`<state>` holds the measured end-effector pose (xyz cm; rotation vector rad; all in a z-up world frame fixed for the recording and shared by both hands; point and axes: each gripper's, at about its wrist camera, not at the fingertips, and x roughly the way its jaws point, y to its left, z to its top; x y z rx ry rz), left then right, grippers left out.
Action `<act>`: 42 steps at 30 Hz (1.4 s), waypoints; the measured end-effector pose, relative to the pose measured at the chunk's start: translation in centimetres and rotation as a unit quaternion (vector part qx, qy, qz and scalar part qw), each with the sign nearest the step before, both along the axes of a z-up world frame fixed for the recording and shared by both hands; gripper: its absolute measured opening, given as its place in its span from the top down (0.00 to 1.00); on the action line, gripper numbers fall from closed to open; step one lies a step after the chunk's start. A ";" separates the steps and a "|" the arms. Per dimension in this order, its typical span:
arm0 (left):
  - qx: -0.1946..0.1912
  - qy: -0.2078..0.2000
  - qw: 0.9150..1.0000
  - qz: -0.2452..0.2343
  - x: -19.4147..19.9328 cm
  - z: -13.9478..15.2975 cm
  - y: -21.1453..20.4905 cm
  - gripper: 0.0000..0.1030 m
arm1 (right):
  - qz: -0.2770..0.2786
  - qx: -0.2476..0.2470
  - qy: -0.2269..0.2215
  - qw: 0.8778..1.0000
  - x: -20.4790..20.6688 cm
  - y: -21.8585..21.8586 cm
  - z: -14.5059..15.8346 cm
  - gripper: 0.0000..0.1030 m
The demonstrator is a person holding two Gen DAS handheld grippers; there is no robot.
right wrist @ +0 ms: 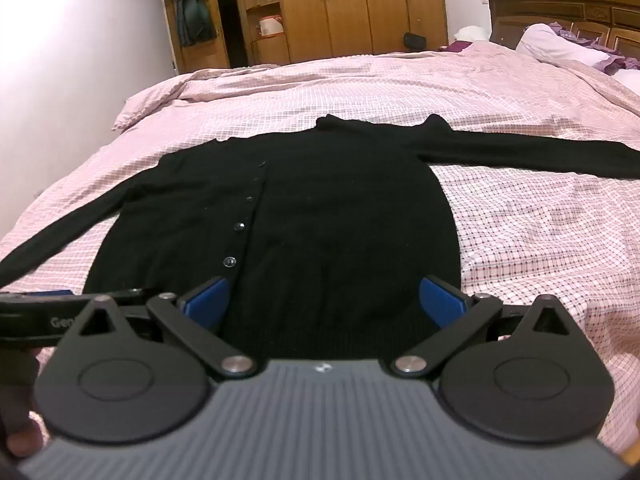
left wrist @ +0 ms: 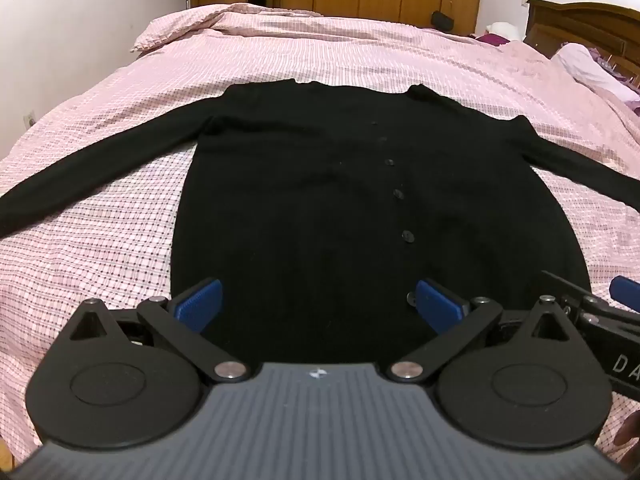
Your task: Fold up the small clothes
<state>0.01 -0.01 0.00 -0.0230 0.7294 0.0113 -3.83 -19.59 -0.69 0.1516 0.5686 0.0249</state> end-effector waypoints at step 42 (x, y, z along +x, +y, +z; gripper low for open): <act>0.004 0.014 1.000 0.003 0.7 -0.8 0.4 0.00 | -0.003 0.007 0.020 1.000 0.8 -0.3 -0.6 0.00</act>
